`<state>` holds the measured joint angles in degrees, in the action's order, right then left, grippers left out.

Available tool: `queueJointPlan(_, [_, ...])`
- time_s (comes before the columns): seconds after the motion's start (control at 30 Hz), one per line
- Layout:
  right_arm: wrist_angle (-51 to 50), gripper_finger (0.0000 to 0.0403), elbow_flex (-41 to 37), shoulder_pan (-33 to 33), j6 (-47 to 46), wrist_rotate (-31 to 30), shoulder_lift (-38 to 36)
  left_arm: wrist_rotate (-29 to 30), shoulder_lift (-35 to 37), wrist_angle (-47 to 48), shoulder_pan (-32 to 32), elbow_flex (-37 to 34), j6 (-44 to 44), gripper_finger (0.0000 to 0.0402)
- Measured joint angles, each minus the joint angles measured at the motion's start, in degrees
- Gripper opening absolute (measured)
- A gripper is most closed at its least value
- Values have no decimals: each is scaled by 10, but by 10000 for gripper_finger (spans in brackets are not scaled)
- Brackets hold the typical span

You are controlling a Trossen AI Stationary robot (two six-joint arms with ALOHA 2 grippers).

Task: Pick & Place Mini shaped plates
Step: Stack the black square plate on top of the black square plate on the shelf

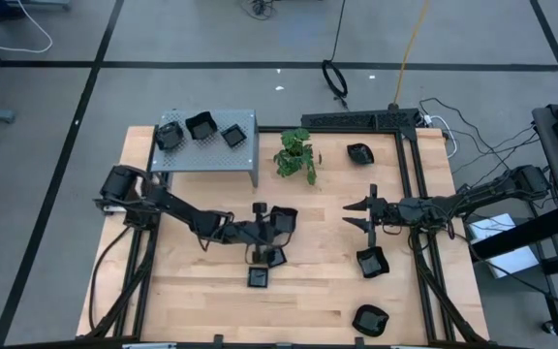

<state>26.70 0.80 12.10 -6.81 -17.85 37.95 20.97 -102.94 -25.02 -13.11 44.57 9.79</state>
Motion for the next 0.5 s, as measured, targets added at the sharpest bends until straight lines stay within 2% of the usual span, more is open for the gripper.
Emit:
queueJointPlan(0.23, [0, 145, 0, 0, 0, 0, 0, 57, 84, -3, -2, 0, 38, 6])
queueJointPlan(0.5, [0, 144, 0, 0, 0, 0, 0, 227, 235, 63, 20, 0, 128, 9])
